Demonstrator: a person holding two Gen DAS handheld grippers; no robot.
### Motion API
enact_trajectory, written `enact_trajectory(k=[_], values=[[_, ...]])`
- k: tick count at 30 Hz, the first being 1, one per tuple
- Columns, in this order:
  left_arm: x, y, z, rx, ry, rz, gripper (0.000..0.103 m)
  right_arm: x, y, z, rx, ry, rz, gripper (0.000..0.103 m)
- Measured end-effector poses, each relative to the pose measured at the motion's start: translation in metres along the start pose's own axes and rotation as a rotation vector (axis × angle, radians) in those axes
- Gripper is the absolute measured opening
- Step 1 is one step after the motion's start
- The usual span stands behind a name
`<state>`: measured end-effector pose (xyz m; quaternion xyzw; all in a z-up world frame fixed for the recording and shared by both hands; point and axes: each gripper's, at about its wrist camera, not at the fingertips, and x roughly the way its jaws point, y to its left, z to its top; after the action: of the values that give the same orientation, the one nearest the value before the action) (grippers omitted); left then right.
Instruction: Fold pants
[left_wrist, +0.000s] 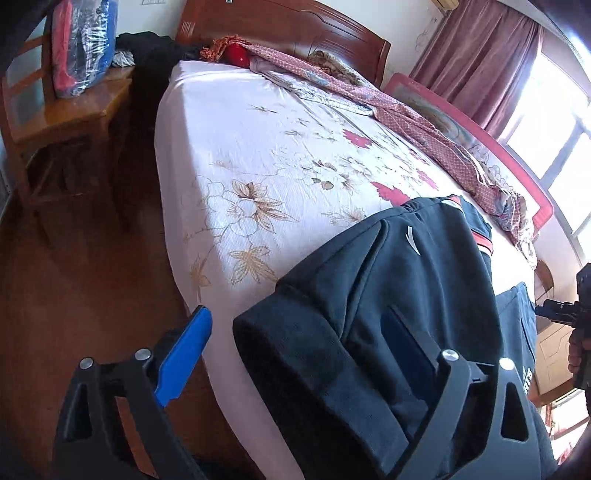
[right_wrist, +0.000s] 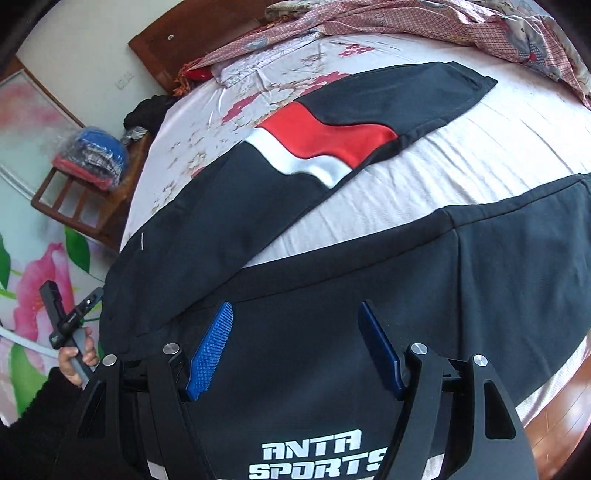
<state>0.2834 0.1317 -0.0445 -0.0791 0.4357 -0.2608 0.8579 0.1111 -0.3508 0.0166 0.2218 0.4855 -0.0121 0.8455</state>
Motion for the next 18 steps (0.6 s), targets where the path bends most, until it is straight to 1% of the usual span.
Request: enact_trajectory(k=[1, 3, 4, 6, 8, 10, 11, 12, 13, 14, 15, 16, 17, 18], values=[[0.004, 0.002, 0.000, -0.008, 0.003, -0.010, 0.087, 0.003, 0.004, 0.001, -0.006, 0.008, -0.001, 0.070], [0.009, 0.007, 0.000, -0.031, 0.008, -0.047, 0.072, 0.009, 0.009, 0.002, -0.015, 0.026, 0.014, 0.070], [0.012, 0.010, -0.001, -0.047, 0.019, -0.059, 0.071, 0.011, 0.011, 0.003, -0.016, 0.029, 0.012, 0.070], [0.014, 0.014, -0.005, -0.059, 0.014, -0.061, 0.068, 0.016, 0.014, 0.004, -0.017, 0.043, 0.037, 0.070], [0.014, 0.019, -0.006, -0.077, 0.020, -0.076, 0.067, 0.018, 0.019, 0.004, -0.034, 0.043, 0.037, 0.070], [0.014, 0.024, -0.006, -0.102, 0.023, -0.081, 0.060, 0.019, 0.026, 0.003, -0.063, 0.043, 0.045, 0.070], [0.014, 0.026, -0.006, -0.106, 0.030, -0.069, 0.052, 0.020, 0.027, 0.003, -0.064, 0.044, 0.046, 0.070], [0.015, 0.024, -0.007, -0.086, 0.040, -0.037, 0.044, 0.020, 0.027, 0.004, -0.058, 0.048, 0.058, 0.070], [0.013, 0.020, -0.007, -0.063, 0.045, 0.000, 0.039, 0.020, 0.027, 0.005, -0.047, 0.047, 0.068, 0.070], [0.012, 0.016, -0.006, -0.057, 0.052, 0.026, 0.028, 0.019, 0.026, 0.007, -0.042, 0.041, 0.066, 0.070], [0.010, 0.014, -0.006, -0.068, 0.059, 0.014, 0.018, 0.018, 0.026, 0.009, -0.046, 0.035, 0.064, 0.070], [0.006, 0.008, -0.004, -0.066, 0.049, 0.038, 0.017, 0.015, 0.027, 0.012, -0.054, 0.027, 0.065, 0.070], [-0.001, -0.001, -0.003, -0.047, 0.030, 0.061, 0.013, 0.013, 0.027, 0.015, -0.060, 0.022, 0.061, 0.070], [-0.012, -0.014, -0.001, -0.012, -0.005, 0.084, 0.012, 0.012, 0.027, 0.020, -0.066, 0.022, 0.059, 0.070]])
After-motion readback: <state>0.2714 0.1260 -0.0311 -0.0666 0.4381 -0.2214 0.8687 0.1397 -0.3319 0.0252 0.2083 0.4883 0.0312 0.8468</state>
